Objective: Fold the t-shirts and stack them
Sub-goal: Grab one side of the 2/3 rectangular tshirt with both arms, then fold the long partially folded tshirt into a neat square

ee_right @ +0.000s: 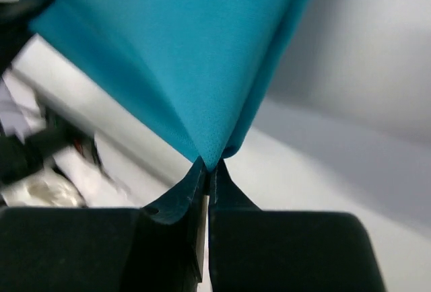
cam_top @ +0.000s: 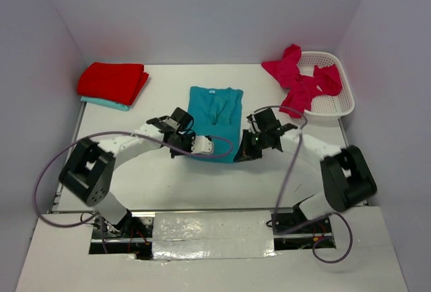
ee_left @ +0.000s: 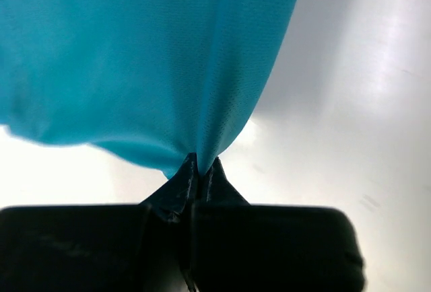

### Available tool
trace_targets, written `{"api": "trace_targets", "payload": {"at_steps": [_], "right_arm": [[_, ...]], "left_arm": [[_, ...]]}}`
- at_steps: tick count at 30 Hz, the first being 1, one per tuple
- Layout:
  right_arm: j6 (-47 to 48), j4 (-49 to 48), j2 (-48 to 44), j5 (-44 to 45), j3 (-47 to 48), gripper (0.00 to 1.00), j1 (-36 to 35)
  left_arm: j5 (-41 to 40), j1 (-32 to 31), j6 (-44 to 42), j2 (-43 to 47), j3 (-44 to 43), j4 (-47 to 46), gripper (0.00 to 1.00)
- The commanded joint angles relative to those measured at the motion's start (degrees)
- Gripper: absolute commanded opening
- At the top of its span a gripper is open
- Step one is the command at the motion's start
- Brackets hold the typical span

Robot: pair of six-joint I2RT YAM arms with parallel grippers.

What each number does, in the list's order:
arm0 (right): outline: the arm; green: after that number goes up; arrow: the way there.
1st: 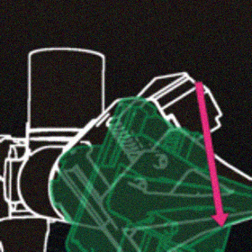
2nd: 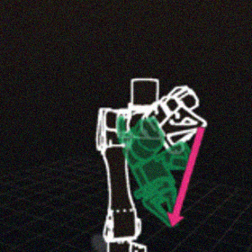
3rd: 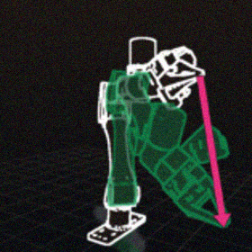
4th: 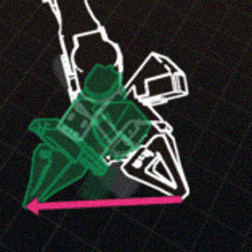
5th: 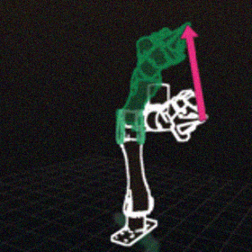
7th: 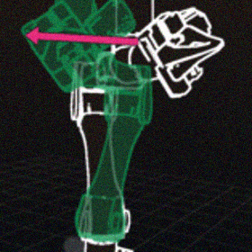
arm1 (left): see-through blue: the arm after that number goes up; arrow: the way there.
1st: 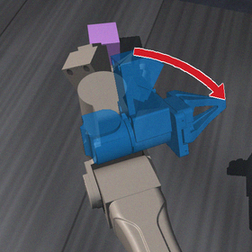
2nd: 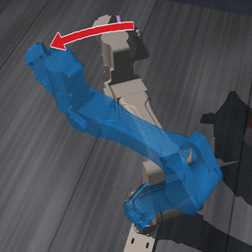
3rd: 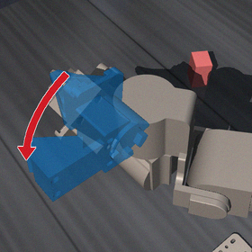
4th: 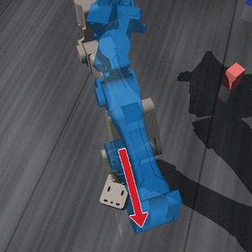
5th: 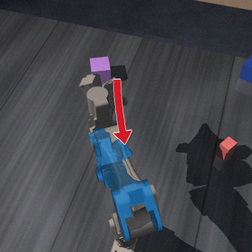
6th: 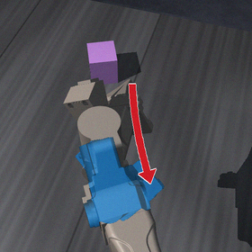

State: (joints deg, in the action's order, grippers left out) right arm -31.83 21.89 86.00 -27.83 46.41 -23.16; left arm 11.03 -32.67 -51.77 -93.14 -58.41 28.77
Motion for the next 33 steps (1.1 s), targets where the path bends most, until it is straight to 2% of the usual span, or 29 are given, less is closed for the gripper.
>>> {"api": "trace_targets", "payload": {"at_steps": [1,4,7,10,12,15,19,21,26,33], "right_arm": [[-0.6,9.8,-12.6,2.3,-5.6,0.0,-6.4],[-6.5,12.9,-23.0,2.3,-9.3,0.0,-12.5],[-11.5,18.8,-31.3,4.0,-9.2,0.0,-17.3],[-13.4,21.2,-36.2,2.8,-7.1,0.0,-17.9],[-12.6,24.6,-37.0,5.4,-3.6,0.0,-17.7],[-9.8,27.6,-33.1,7.4,0.7,0.0,-15.9],[-2.6,26.0,-25.4,7.4,3.7,0.0,-8.9],[-0.3,24.9,-23.1,6.5,5.9,0.0,-3.2],[5.6,22.9,-13.0,6.4,11.2,0.0,1.4],[8.3,17.8,0.5,5.1,15.9,0.0,7.4]], "left_arm": [[1.9,-3.0,5.5,9.5,2.4,16.6,0.0],[4.0,-7.6,7.6,17.8,4.4,25.2,0.0],[7.7,-9.4,8.4,24.8,3.4,33.9,0.0],[9.0,-9.3,10.2,25.9,-1.9,38.4,0.0],[9.5,-9.0,11.2,23.9,-7.6,39.2,0.0],[11.2,-7.5,12.7,17.9,-15.5,39.4,0.0],[13.5,1.5,12.5,6.7,-24.5,40.5,0.0],[12.7,5.3,13.2,3.6,-28.4,39.4,0.0],[11.1,7.6,12.0,-4.3,-33.6,40.0,0.0],[7.1,9.3,14.1,-13.3,-36.3,32.4,0.01]]}}
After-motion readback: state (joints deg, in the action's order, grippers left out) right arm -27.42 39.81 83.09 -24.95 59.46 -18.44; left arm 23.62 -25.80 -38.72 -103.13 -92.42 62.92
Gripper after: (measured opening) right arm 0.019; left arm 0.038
